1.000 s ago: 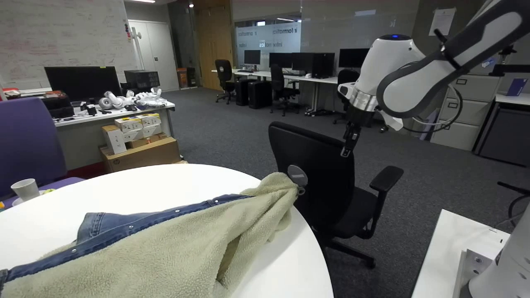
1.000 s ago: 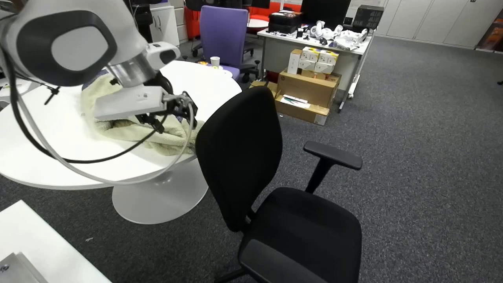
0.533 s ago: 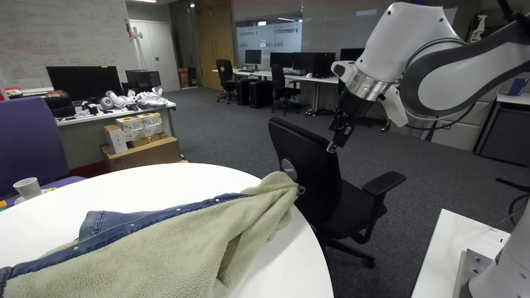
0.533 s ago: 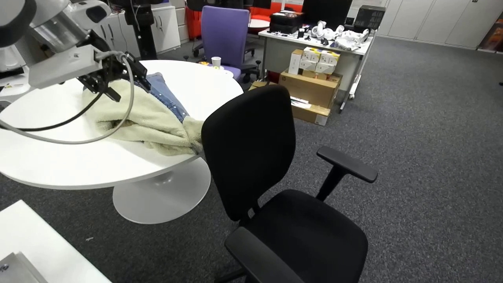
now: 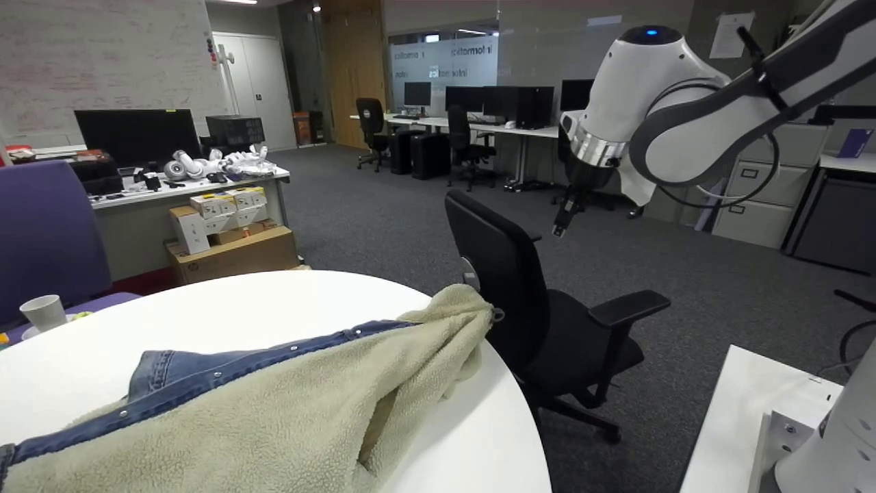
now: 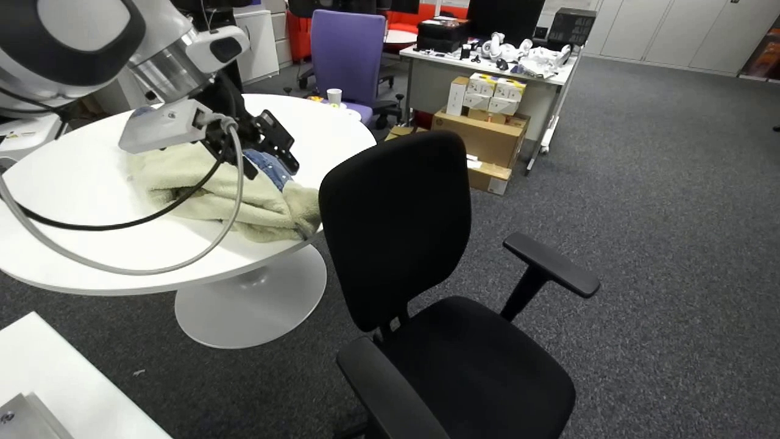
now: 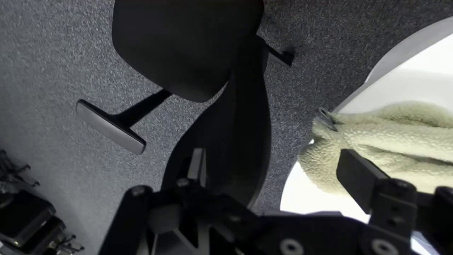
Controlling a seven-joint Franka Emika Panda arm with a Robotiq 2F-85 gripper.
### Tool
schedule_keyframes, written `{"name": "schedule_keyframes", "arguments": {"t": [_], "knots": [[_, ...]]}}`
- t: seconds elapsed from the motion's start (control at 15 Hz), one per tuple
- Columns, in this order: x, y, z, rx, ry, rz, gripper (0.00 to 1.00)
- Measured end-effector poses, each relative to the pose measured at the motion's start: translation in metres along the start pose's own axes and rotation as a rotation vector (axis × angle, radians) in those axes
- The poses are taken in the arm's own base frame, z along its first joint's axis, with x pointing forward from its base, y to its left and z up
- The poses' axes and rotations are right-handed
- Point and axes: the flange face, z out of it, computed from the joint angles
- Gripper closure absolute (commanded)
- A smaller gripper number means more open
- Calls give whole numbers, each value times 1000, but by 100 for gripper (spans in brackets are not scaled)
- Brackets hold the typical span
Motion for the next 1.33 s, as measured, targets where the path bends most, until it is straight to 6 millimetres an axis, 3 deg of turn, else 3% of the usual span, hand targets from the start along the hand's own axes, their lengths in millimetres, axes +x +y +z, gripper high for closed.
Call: {"name": "schedule_keyframes", "arguments": {"t": [0.33, 0.93, 1.33], "knots": [[23, 21, 27, -1, -4, 157, 0], [109, 15, 68, 59, 65, 399, 0], [140, 26, 102, 82, 51, 595, 0]]}}
